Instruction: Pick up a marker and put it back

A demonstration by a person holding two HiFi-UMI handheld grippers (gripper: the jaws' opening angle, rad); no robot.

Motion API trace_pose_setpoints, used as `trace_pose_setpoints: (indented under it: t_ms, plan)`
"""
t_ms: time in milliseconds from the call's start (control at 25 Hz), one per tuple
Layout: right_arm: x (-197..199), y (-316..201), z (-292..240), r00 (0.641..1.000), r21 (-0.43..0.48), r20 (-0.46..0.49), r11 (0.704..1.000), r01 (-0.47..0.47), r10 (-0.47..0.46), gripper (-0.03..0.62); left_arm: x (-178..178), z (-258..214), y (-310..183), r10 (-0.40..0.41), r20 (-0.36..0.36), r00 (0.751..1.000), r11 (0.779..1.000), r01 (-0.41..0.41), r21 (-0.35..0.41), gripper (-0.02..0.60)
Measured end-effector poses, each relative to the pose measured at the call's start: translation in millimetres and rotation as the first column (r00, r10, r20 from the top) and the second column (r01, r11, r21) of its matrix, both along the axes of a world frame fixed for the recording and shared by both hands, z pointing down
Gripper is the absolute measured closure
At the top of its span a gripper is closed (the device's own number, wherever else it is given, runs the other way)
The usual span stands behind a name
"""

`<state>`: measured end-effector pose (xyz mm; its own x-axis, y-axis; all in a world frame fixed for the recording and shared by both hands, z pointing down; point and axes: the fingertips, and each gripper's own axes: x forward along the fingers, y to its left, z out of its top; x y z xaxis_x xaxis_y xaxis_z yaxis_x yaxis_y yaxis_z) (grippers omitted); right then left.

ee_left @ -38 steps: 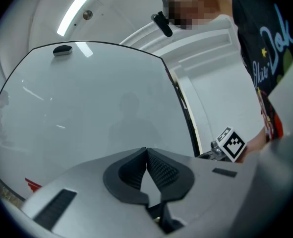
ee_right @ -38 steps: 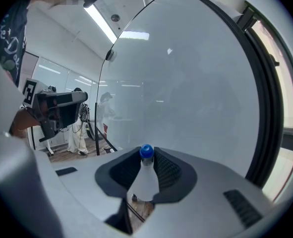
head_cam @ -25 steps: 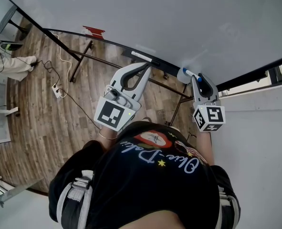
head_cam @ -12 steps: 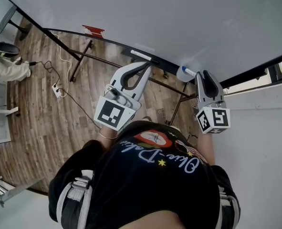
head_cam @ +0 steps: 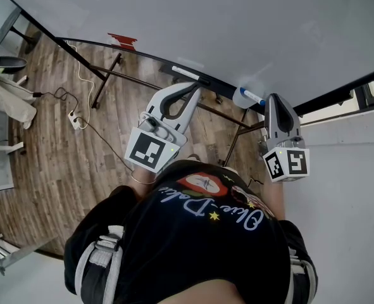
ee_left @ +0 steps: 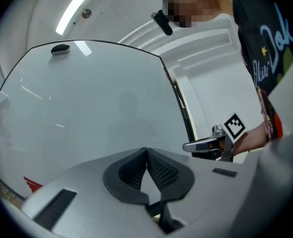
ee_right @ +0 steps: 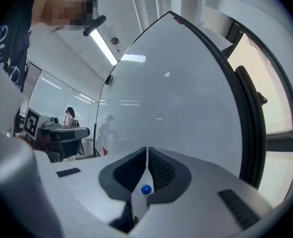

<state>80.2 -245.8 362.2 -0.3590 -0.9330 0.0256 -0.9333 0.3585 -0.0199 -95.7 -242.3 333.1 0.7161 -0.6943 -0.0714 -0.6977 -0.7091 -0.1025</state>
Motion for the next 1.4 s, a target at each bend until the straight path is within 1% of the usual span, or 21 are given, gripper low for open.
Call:
trace_pose_setpoints:
  t_ms: [240,520,1400]
  plan:
    - [0,5,-9,1.000,0.038,0.012,0.999,0.023,-0.024,0.592,1,1,2,0.001,-0.004,1.000,1.000,-0.001,-0.005,0.578]
    - [1,10,-9,1.000,0.026,-0.009,0.999,0.028,-0.027,0.594,3,2,6,0.003,-0.001,1.000,1.000,-0.003,-0.002,0.578]
    - [2,15,-21,0.999,0.049,-0.023,0.998,0.024,-0.023,0.594,5,4,7,0.007,0.002,1.000,1.000,-0.007,-0.013,0.578]
